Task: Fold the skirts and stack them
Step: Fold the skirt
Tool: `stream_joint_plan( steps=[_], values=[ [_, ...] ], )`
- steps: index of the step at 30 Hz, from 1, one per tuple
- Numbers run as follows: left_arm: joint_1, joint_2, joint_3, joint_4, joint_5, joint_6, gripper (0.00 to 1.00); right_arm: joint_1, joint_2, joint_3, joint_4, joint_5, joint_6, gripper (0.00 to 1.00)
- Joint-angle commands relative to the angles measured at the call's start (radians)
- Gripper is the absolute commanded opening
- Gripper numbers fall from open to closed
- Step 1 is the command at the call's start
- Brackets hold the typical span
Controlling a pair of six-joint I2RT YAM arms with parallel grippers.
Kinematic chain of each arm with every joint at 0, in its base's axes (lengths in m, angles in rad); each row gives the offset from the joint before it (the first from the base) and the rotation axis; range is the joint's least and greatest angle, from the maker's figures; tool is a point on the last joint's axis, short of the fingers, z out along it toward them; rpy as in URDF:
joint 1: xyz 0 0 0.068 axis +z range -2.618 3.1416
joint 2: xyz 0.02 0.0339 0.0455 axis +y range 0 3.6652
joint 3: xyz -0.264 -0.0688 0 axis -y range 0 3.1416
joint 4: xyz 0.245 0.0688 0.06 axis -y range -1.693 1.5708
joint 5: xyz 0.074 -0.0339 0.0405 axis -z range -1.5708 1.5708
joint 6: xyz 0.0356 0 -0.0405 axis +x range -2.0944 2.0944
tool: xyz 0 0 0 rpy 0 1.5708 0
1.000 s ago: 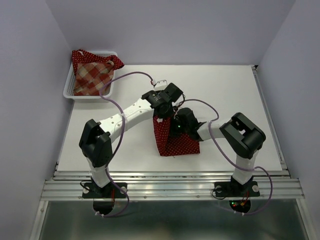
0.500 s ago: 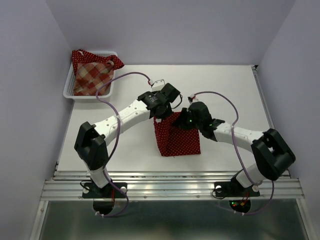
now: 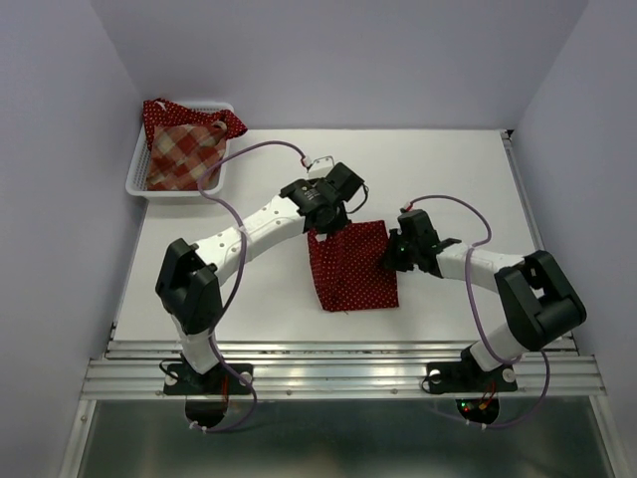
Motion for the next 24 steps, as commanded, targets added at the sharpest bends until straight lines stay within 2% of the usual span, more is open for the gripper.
stream_joint_plan(
  steps=[1,9,16,24],
  values=[
    [-0.012,0.031,0.082,0.014,0.007,0.015,0.0,0.003,0.05,-0.013,-0.009,0.008,-0.033,0.11],
    [-0.039,0.126,0.203,0.022,0.046,0.018,0.0,-0.006,0.09,-0.025,-0.009,0.005,-0.014,0.11],
    [-0.058,0.203,0.251,0.052,0.095,0.001,0.0,-0.015,0.08,-0.034,-0.007,-0.004,-0.011,0.11],
    [-0.059,0.269,0.254,0.045,0.023,-0.097,0.0,-0.015,0.054,-0.047,-0.011,-0.024,-0.007,0.11]
  ],
)
